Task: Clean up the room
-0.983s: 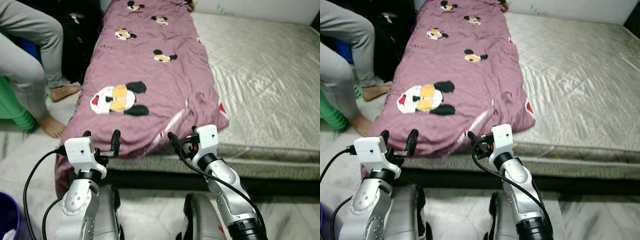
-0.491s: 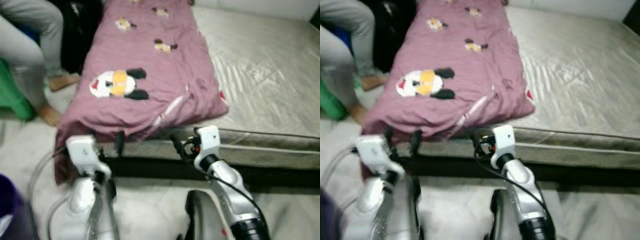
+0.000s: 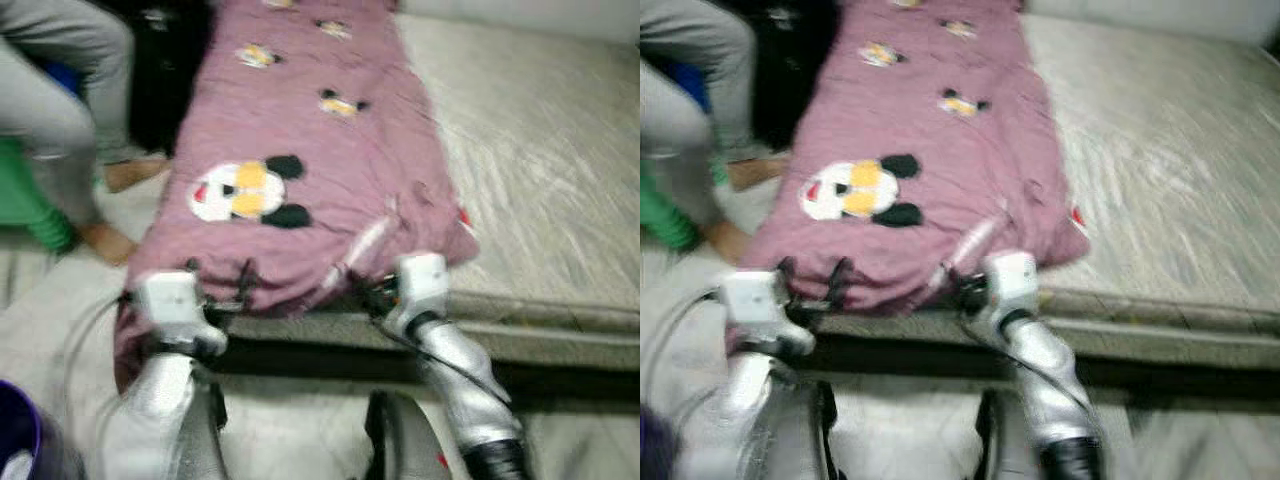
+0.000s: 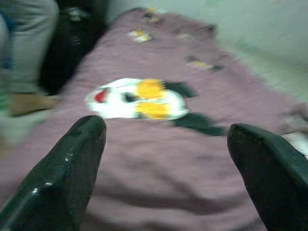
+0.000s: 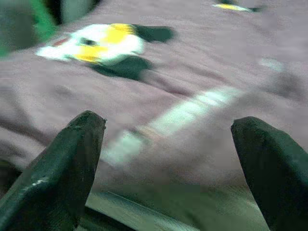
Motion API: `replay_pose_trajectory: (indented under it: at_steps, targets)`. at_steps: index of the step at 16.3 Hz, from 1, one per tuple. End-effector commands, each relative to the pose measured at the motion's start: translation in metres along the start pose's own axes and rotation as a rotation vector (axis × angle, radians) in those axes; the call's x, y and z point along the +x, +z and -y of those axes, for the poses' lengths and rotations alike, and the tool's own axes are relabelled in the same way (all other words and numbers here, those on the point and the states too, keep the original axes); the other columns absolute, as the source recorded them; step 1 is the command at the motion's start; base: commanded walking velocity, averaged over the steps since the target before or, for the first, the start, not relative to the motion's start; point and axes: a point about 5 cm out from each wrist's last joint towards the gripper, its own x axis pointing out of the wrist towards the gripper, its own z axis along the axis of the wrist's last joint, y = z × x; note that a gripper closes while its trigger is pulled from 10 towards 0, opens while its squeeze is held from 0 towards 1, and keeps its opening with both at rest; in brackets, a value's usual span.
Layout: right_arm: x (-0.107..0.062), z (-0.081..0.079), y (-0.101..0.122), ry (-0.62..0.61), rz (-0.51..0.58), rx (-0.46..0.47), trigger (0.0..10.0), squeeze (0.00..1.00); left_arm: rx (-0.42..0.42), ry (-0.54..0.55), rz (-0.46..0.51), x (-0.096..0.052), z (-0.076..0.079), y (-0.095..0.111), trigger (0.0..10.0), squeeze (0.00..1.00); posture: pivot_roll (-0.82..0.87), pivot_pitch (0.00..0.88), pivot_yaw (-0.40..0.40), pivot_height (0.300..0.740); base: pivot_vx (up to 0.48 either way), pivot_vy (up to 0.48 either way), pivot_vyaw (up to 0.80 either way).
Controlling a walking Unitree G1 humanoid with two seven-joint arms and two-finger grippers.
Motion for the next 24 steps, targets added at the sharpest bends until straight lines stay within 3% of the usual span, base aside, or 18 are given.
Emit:
replay_pose_trajectory:
  at_steps: [1, 6, 15, 20, 22, 24]
  targets:
    - [-0.009, 0.018, -0.004, -0.051, -0.019, -0.024, 10.0, 0.00, -0.028, -0.050, 0.011, 0.003, 0.016, 0.001, 10.0, 0.00, 0.01, 0.118, -0.076, 0.501, 0.307, 0.000, 0.00]
    - [-0.009, 0.019, -0.003, -0.058, -0.019, -0.017, 10.0, 0.00, -0.030, -0.051, 0.008, 0.003, 0.016, 0.001, 10.0, 0.00, 0.01, 0.125, -0.076, 0.501, 0.325, 0.000, 0.00]
    - [-0.005, 0.021, -0.002, -0.030, -0.053, -0.012, 10.0, 0.00, -0.033, -0.035, 0.002, 0.003, 0.017, 0.002, 10.0, 0.00, 0.01, 0.143, -0.080, 0.501, 0.000, 0.000, 0.00]
    - [0.018, 0.012, 0.002, -0.032, -0.094, -0.025, 10.0, 0.00, -0.018, -0.042, -0.014, -0.002, 0.018, 0.004, 10.0, 0.00, 0.05, 0.170, -0.069, 0.501, 0.000, 0.000, 0.00]
    - [0.033, 0.001, 0.004, -0.086, -0.101, -0.051, 10.0, 0.00, -0.004, -0.033, -0.021, -0.004, 0.014, 0.006, 10.0, 0.00, 0.07, 0.178, -0.067, 0.501, 0.000, 0.000, 0.00]
    - [0.041, 0.001, 0.005, -0.159, -0.125, -0.092, 10.0, 0.00, 0.003, -0.025, -0.024, -0.004, 0.012, 0.007, 10.0, 0.00, 0.08, 0.179, -0.070, 0.501, 0.000, 0.000, 0.00]
